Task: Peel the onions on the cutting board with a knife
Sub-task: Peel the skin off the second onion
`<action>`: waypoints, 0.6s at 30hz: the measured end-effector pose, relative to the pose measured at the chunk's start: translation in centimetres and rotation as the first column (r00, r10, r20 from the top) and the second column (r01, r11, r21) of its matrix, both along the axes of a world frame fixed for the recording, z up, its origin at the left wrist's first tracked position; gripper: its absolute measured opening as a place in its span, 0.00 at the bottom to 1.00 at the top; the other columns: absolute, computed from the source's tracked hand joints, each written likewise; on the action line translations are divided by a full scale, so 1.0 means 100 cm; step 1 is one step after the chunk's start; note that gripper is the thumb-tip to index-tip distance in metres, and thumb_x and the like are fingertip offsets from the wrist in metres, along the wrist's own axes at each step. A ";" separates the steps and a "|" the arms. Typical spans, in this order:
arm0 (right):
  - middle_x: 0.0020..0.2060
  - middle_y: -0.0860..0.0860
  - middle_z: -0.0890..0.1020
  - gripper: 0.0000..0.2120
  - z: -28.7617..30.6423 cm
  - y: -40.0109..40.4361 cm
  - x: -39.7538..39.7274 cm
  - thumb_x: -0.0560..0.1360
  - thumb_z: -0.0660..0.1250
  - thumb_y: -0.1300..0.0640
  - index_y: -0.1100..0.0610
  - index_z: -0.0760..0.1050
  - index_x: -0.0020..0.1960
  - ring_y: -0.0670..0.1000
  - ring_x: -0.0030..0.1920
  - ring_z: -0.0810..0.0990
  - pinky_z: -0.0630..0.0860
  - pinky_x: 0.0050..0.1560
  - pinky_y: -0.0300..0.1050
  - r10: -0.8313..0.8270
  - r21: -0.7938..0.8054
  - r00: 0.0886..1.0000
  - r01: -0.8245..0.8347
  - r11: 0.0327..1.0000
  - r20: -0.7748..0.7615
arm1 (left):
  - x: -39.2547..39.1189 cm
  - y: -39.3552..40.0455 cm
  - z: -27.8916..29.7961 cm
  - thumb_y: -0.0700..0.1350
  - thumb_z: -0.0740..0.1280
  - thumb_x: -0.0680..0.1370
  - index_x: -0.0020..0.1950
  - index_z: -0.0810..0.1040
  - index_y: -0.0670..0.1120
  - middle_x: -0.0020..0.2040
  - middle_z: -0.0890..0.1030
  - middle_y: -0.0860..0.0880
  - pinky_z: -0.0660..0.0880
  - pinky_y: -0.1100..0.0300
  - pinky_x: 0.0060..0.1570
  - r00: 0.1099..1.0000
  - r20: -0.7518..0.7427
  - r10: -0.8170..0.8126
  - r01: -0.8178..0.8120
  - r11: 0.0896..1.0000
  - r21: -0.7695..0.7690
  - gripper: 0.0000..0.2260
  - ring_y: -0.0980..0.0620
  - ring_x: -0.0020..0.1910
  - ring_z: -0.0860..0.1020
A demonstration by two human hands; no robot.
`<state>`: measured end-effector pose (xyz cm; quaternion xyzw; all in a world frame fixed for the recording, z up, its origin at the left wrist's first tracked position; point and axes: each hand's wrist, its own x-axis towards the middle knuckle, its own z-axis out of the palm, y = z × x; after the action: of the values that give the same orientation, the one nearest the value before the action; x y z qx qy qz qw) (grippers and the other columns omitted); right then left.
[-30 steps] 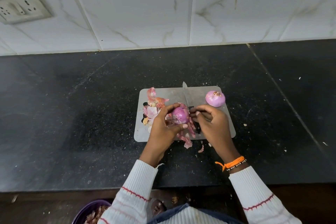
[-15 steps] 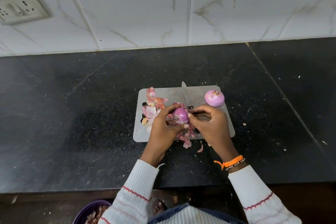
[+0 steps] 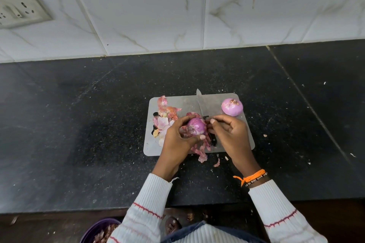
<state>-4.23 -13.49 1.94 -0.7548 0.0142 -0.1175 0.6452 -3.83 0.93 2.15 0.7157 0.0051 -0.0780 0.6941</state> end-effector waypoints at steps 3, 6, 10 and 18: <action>0.41 0.50 0.84 0.07 0.000 -0.001 0.001 0.71 0.71 0.65 0.55 0.80 0.46 0.45 0.43 0.83 0.79 0.44 0.36 0.022 -0.111 0.999 -0.018 0.994 0.030 | 0.000 -0.001 0.000 0.35 0.75 0.67 0.61 0.75 0.46 0.57 0.79 0.48 0.79 0.51 0.53 1.000 -0.007 0.004 -0.004 1.000 0.001 0.25 0.47 0.55 0.79; 0.39 0.50 0.82 0.04 -0.002 -0.001 0.003 0.70 0.71 0.65 0.59 0.80 0.44 0.46 0.41 0.81 0.78 0.43 0.35 -0.014 -0.215 0.996 0.033 0.976 0.091 | 0.000 -0.003 0.000 0.34 0.75 0.66 0.60 0.76 0.47 0.56 0.79 0.49 0.78 0.50 0.54 1.000 -0.001 0.001 -0.001 1.000 0.013 0.24 0.50 0.54 0.79; 0.39 0.50 0.80 0.03 -0.004 0.000 0.004 0.72 0.68 0.65 0.60 0.77 0.44 0.45 0.41 0.79 0.76 0.42 0.33 -0.033 -0.290 0.994 0.062 0.955 0.104 | -0.001 -0.004 0.003 0.33 0.74 0.67 0.59 0.75 0.49 0.55 0.78 0.52 0.78 0.48 0.55 1.000 -0.003 -0.020 0.020 1.000 0.004 0.24 0.53 0.53 0.78; 0.39 0.53 0.81 0.03 -0.019 -0.006 0.006 0.70 0.70 0.66 0.60 0.78 0.43 0.47 0.38 0.78 0.72 0.37 0.27 -0.083 -0.454 0.996 0.083 0.887 0.021 | -0.002 -0.003 0.004 0.29 0.72 0.67 0.60 0.74 0.45 0.56 0.77 0.52 0.78 0.55 0.55 0.999 0.025 -0.031 0.033 0.998 -0.055 0.24 0.50 0.56 0.77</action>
<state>-3.58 -14.12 0.08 -0.8832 0.0183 -0.1455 0.4455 -4.03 0.64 2.51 0.6969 -0.0169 -0.0806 0.7124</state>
